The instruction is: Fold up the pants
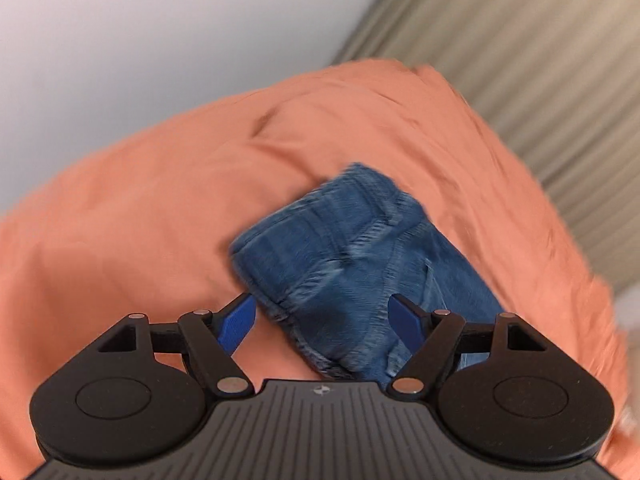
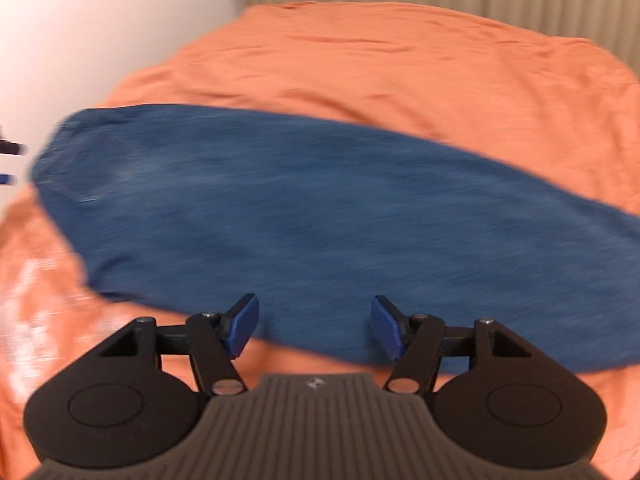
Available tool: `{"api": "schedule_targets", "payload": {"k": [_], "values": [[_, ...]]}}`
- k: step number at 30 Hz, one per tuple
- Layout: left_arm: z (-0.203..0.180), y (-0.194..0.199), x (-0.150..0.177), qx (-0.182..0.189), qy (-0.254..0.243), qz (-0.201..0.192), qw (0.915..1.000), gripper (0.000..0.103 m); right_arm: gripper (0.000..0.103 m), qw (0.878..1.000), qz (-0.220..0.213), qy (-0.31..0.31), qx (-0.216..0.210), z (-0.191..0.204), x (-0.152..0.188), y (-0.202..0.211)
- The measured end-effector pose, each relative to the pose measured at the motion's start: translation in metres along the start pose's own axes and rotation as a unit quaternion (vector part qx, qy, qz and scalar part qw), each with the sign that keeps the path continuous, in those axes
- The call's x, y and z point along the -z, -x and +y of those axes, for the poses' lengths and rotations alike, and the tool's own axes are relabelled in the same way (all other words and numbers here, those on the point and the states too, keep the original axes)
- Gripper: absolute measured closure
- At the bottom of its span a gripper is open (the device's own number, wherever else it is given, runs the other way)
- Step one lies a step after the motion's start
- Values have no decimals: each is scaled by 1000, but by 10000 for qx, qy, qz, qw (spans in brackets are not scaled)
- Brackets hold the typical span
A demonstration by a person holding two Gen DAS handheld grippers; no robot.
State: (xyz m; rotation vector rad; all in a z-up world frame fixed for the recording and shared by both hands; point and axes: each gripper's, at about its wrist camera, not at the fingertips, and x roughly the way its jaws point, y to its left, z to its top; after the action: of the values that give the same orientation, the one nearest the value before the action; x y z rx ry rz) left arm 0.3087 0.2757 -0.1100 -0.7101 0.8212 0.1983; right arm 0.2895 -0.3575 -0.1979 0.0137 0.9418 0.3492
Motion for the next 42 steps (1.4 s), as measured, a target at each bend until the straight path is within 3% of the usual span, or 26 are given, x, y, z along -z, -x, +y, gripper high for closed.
{"api": "schedule_targets", "payload": {"k": [7, 9, 12, 13, 14, 16, 19, 22, 25, 28, 32, 38, 42], "values": [[49, -35, 8, 470, 1304, -517, 9890, 21, 49, 9971, 105, -221, -721, 82, 37, -18], [53, -43, 6, 627, 1470, -613, 9852, 31, 49, 9965, 99, -204, -800, 100, 38, -23], [48, -53, -2, 671, 1362, -596, 9866, 59, 50, 9963, 23, 44, -861, 128, 34, -31], [45, -54, -5, 672, 1222, -566, 9886, 78, 50, 9961, -18, 150, -870, 137, 31, -34], [40, -52, -8, 573, 1010, -557, 9917, 86, 50, 9958, -49, 238, -877, 143, 27, -35], [22, -34, -15, 503, 401, -762, 9950, 88, 54, 9957, -86, 367, -842, 154, 20, -38], [-12, -1, -27, 526, -636, -1024, 9913, 89, 55, 9958, -61, 426, -813, 166, 14, -41], [-23, -8, -35, 63, -1246, -894, 9881, 88, 56, 9955, -109, 494, -804, 169, 16, -43], [-11, -43, -33, -507, -1418, -539, 9871, 88, 58, 9958, -81, 462, -785, 170, 19, -47], [-6, -68, -14, -788, -1853, -452, 9785, 88, 60, 9962, -62, 401, -767, 171, 21, -51], [12, -75, -14, -628, -1645, -300, 9839, 87, 61, 9956, -99, 577, -736, 177, 22, -50], [2, -77, -15, -743, -1858, -231, 9795, 87, 66, 9949, -122, 624, -782, 184, 16, -58], [6, -73, -16, -713, -1856, -211, 9798, 87, 67, 9942, 172, 534, -921, 195, 15, -70]]}}
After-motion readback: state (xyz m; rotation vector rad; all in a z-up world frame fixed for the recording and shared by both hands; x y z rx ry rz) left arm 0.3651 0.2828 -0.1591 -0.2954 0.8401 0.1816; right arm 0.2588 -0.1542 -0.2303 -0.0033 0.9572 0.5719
